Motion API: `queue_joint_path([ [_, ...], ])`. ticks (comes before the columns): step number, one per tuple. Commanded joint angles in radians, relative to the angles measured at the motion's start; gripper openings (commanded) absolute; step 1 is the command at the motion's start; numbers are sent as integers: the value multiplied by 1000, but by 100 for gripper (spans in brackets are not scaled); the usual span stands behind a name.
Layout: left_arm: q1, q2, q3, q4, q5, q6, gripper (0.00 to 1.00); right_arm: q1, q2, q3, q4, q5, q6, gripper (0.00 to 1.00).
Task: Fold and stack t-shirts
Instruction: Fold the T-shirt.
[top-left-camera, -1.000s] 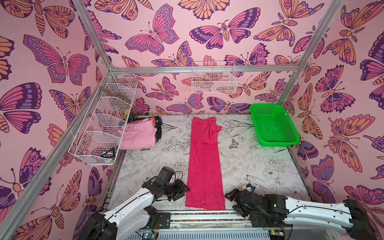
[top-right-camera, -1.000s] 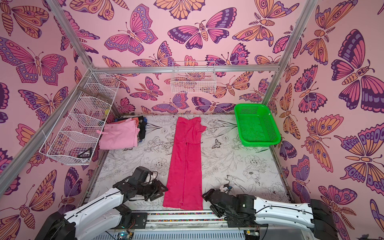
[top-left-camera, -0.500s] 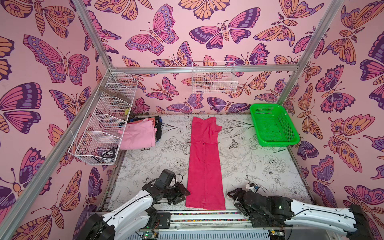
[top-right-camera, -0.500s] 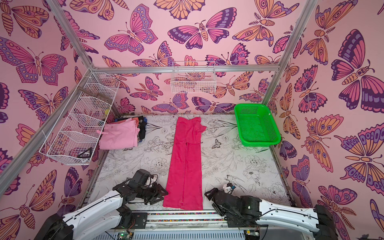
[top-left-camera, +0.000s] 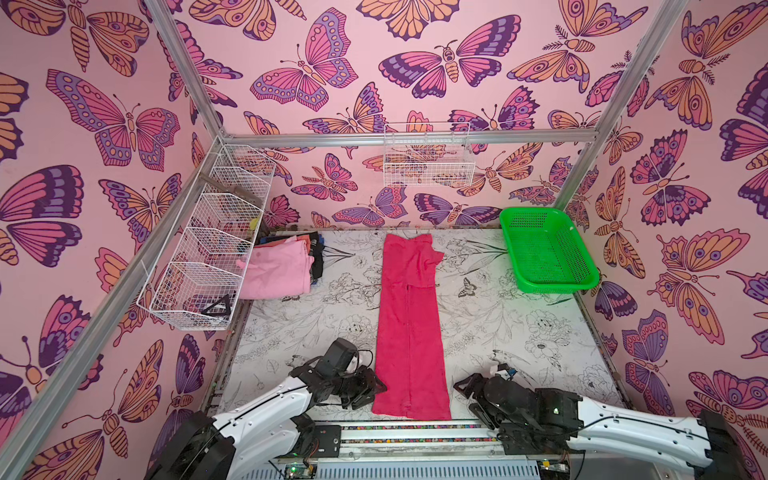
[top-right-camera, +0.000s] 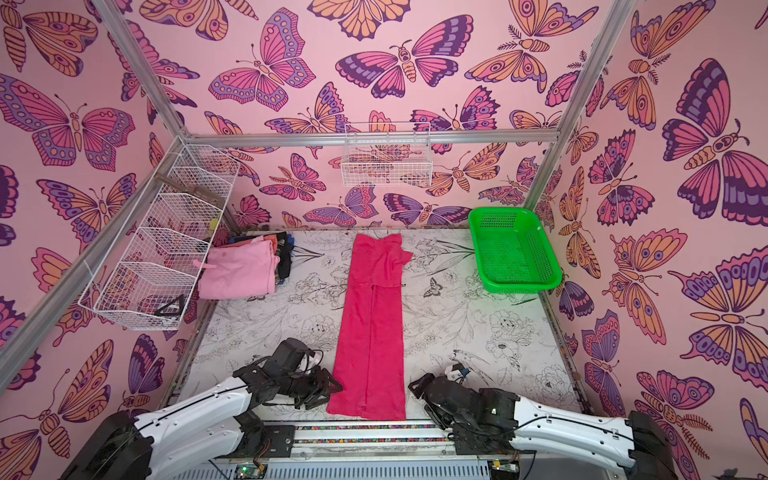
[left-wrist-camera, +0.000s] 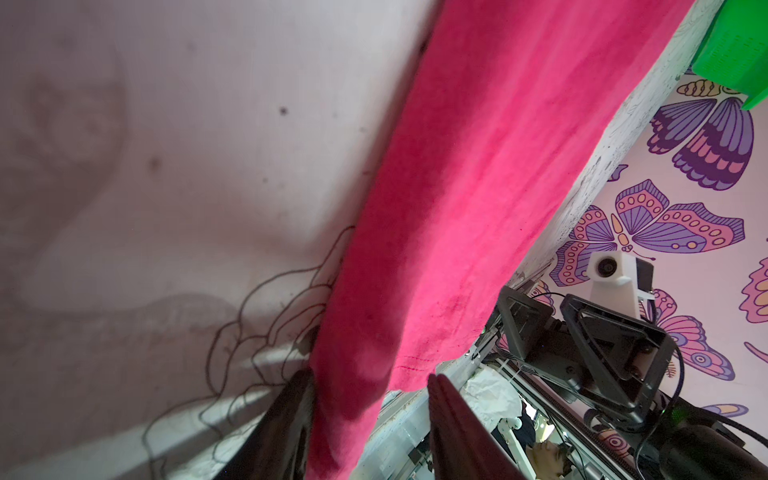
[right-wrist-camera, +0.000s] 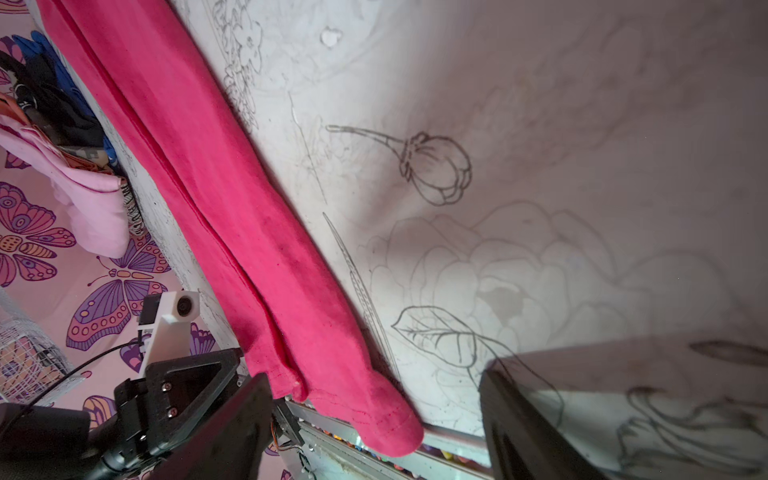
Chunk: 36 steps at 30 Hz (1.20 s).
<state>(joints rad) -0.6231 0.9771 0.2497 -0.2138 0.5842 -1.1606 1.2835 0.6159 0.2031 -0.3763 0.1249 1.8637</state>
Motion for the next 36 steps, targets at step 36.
queue_joint_path([
  [36,-64,-60,-26,-102,-55,-68,49,28,494,69,101,-236,-111,81],
])
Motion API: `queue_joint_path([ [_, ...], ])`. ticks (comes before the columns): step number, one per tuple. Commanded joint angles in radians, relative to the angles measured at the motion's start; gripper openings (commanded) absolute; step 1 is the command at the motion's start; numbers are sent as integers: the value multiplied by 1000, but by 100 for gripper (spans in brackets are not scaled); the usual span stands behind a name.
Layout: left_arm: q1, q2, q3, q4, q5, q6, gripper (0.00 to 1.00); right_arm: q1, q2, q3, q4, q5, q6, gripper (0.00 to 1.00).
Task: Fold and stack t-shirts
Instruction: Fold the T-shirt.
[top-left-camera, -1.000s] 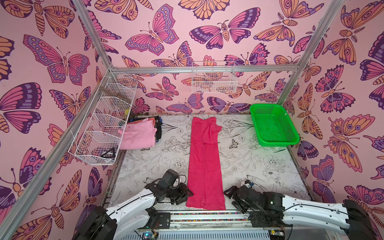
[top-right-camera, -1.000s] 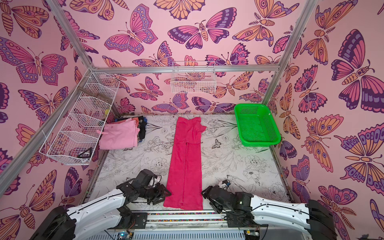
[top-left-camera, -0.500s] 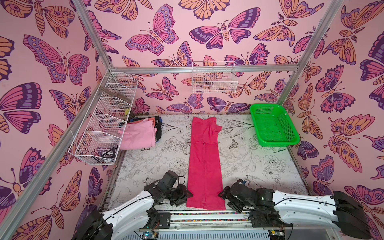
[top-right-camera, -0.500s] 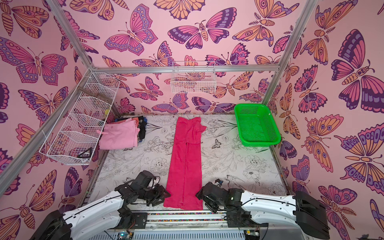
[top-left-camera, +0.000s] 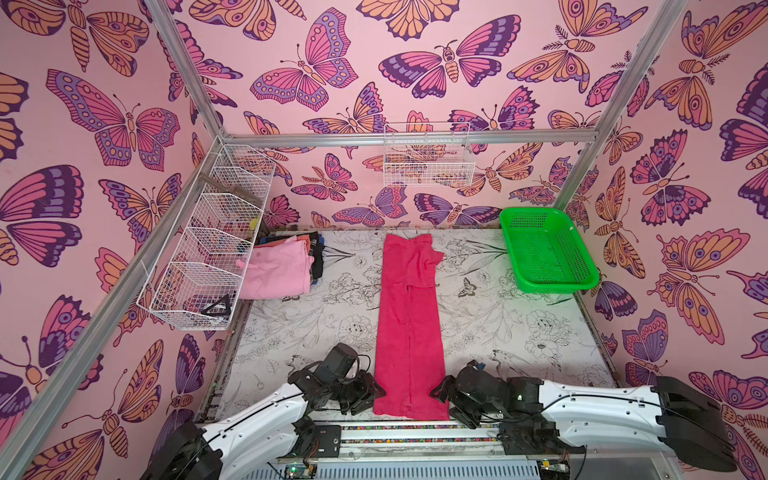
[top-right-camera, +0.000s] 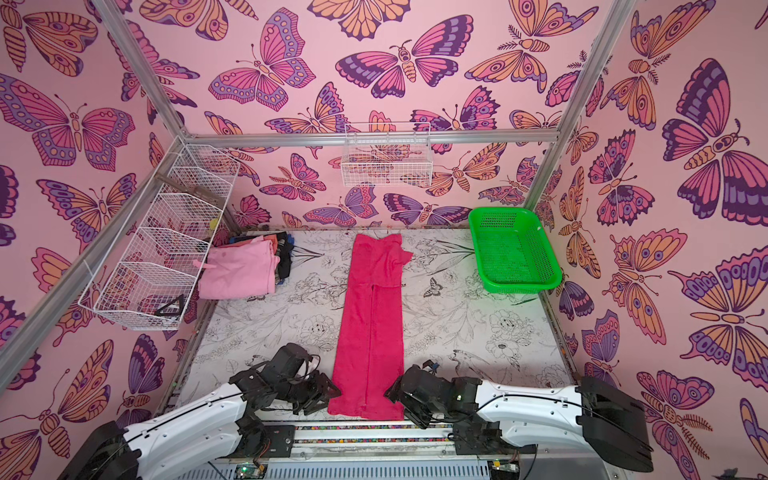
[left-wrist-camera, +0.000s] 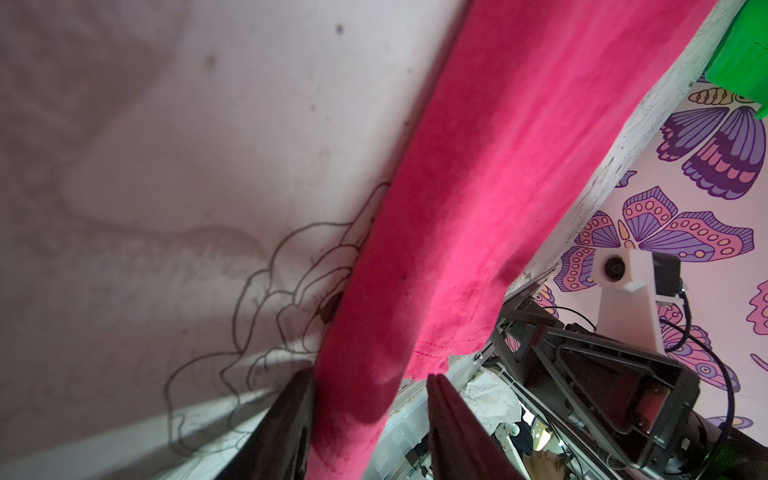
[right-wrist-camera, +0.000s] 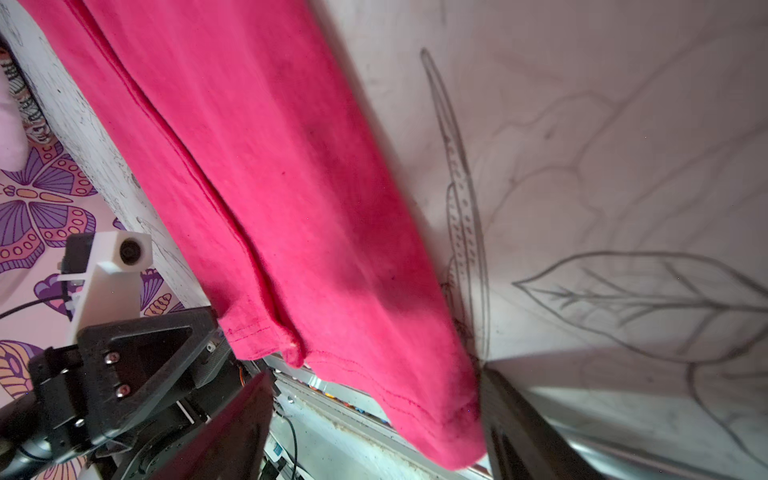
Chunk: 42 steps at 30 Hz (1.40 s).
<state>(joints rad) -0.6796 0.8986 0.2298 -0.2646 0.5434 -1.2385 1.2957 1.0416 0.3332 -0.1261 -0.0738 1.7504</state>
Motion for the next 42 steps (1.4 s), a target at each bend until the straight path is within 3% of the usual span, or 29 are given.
queue_joint_path([
  [1,-8,21,-7,-53,-14,10,49,19,72,-59,-151,-38,2,81],
  [12,-12,18,-1,-62,-16,8,49,26,22,-95,-173,-28,36,78],
  [23,-12,66,34,-69,-14,30,48,25,22,-111,-165,-28,47,52],
  [42,-39,109,78,-88,1,37,47,25,27,-92,-199,-15,46,48],
])
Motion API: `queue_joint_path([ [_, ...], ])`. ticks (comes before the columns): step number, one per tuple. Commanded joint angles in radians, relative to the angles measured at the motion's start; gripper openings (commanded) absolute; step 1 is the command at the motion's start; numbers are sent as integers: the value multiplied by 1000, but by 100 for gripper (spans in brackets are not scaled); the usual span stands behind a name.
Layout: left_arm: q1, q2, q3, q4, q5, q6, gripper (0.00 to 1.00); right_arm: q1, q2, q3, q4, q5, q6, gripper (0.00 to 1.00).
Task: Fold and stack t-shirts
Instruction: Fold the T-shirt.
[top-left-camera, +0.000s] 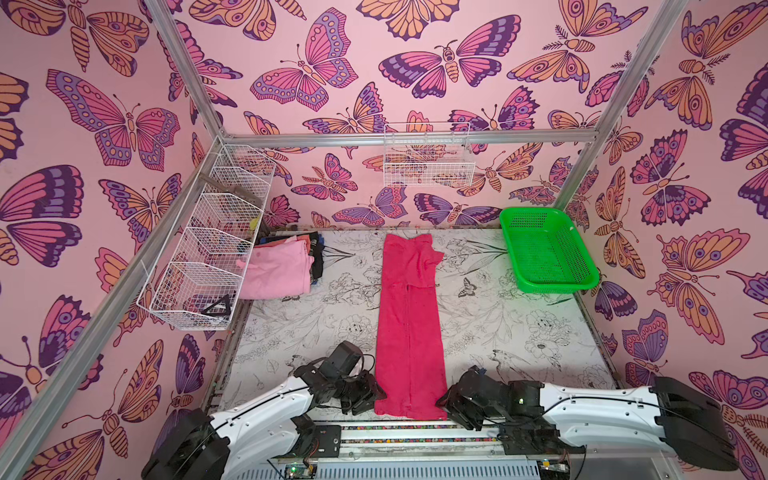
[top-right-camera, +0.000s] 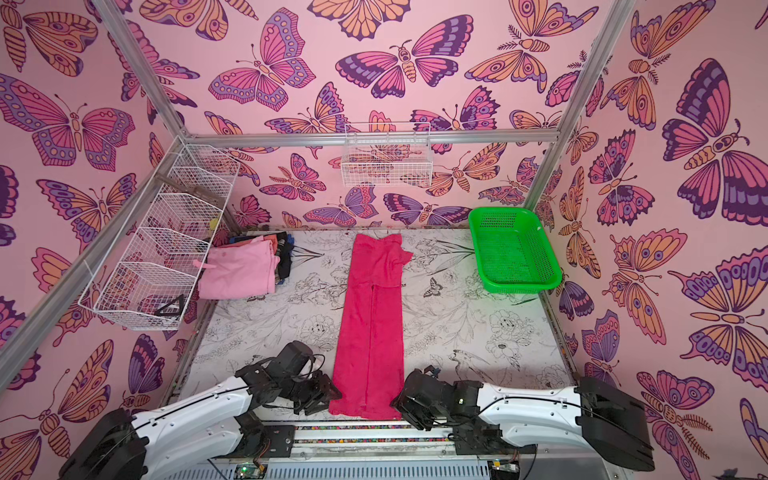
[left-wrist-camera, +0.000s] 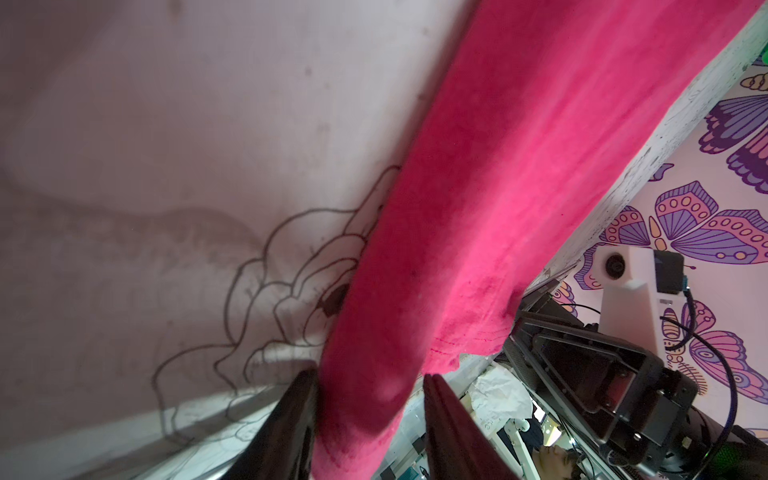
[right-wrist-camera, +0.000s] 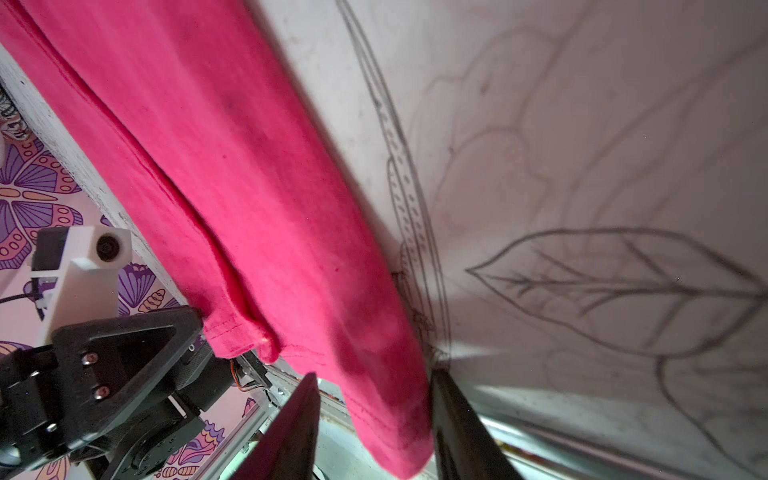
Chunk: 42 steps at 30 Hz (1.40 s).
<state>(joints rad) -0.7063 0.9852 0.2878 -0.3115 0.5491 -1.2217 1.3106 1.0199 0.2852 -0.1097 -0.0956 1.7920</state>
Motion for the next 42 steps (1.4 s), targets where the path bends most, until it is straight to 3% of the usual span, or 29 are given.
queue_joint_path([
  [1,-19,35,26,-40,-5,23,47,11,54,-40,-217,5,4,48],
  [11,-56,51,22,-38,-20,11,47,11,83,-21,-223,-3,-8,45],
  [18,-59,69,31,-39,-28,11,45,12,89,-23,-225,-7,-8,8],
  [20,-59,79,31,-39,-30,14,39,12,86,-21,-228,-6,-9,0],
  [23,-59,101,79,-39,-37,17,19,12,88,-21,-229,-3,-9,0],
  [26,-59,124,95,-39,-43,25,10,11,87,-15,-237,1,-15,0],
  [33,-59,121,155,-76,-73,34,0,9,85,145,-437,64,-106,0],
  [42,-59,107,205,-123,-94,38,0,8,67,201,-485,96,-131,0],
])
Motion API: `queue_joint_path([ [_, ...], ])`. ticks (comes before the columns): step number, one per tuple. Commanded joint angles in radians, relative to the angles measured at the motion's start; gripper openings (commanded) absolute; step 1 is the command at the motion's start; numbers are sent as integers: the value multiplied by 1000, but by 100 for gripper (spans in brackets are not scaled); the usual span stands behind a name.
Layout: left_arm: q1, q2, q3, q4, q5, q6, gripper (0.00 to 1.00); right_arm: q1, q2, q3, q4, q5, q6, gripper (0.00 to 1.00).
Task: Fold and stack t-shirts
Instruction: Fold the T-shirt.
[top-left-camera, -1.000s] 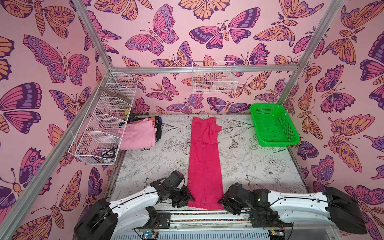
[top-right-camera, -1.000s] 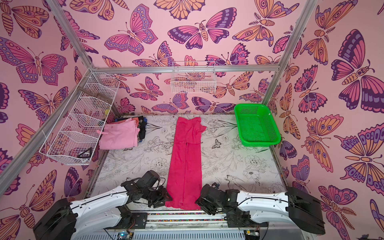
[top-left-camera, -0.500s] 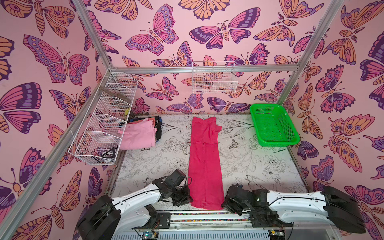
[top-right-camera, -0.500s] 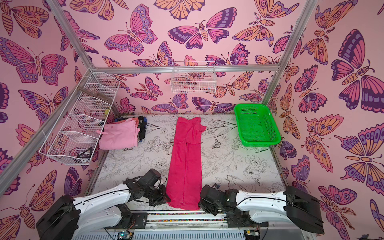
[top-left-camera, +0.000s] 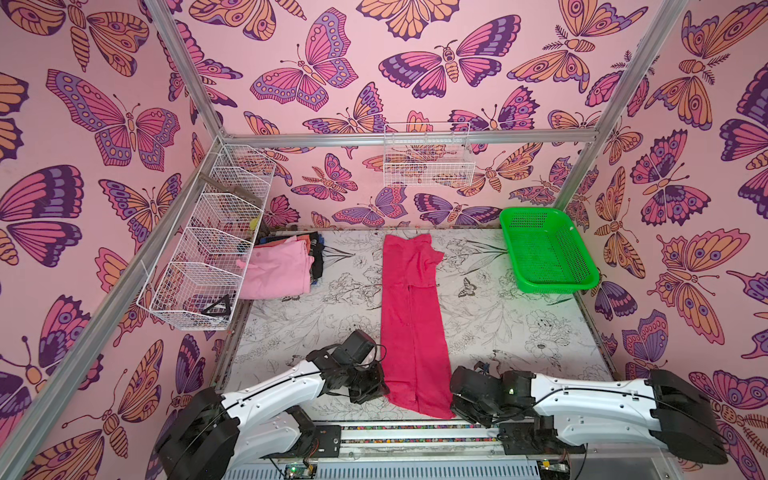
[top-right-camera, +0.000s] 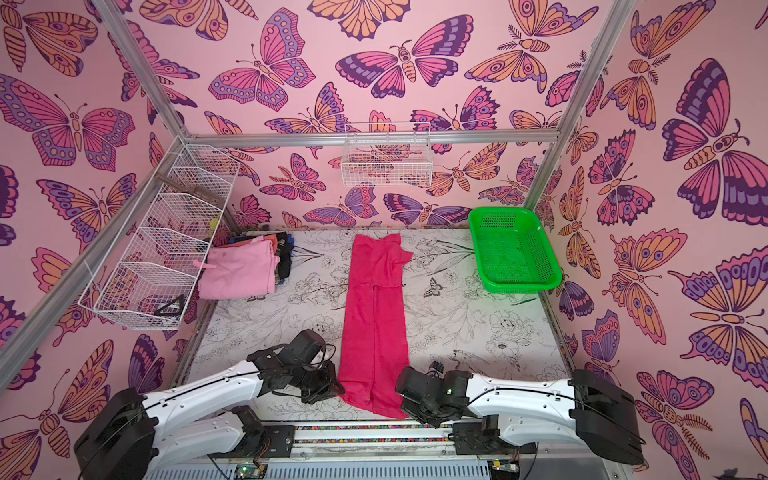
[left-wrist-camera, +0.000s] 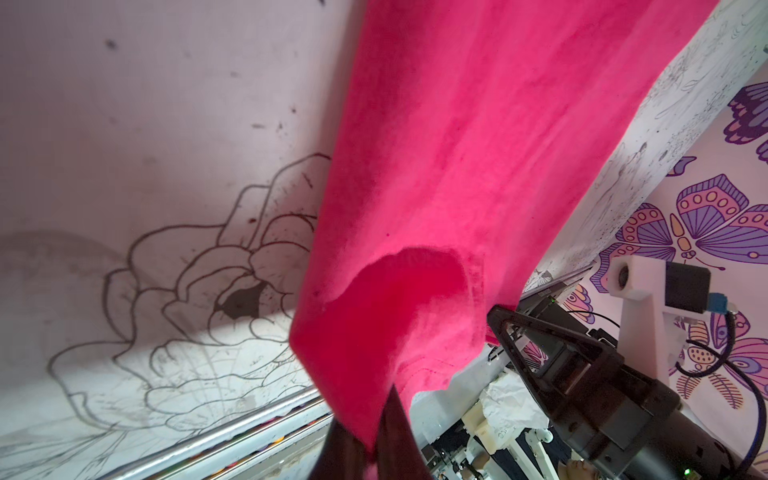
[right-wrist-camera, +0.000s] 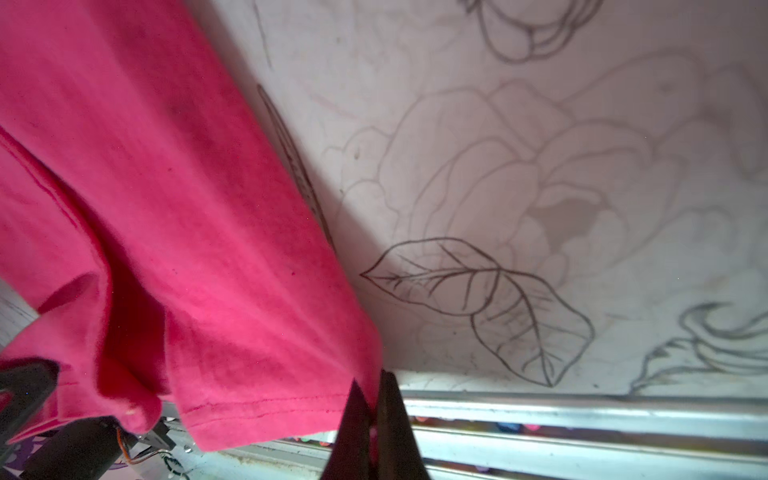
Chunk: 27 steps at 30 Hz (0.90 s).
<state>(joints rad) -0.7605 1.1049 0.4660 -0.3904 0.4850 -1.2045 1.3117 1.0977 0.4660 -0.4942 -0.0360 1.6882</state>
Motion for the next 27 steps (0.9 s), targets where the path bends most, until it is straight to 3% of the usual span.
queue_joint_path([
  [1,-5,-13,33,-49,-32,23,0,7,-13,23,-104,42,-28,0],
  [13,-5,22,81,-59,-44,39,0,-43,33,133,-104,96,-147,0],
  [20,-3,72,167,-89,-42,85,0,-79,126,262,-153,100,-238,0],
  [27,1,123,246,-112,-50,125,0,-116,121,285,-165,108,-280,0],
])
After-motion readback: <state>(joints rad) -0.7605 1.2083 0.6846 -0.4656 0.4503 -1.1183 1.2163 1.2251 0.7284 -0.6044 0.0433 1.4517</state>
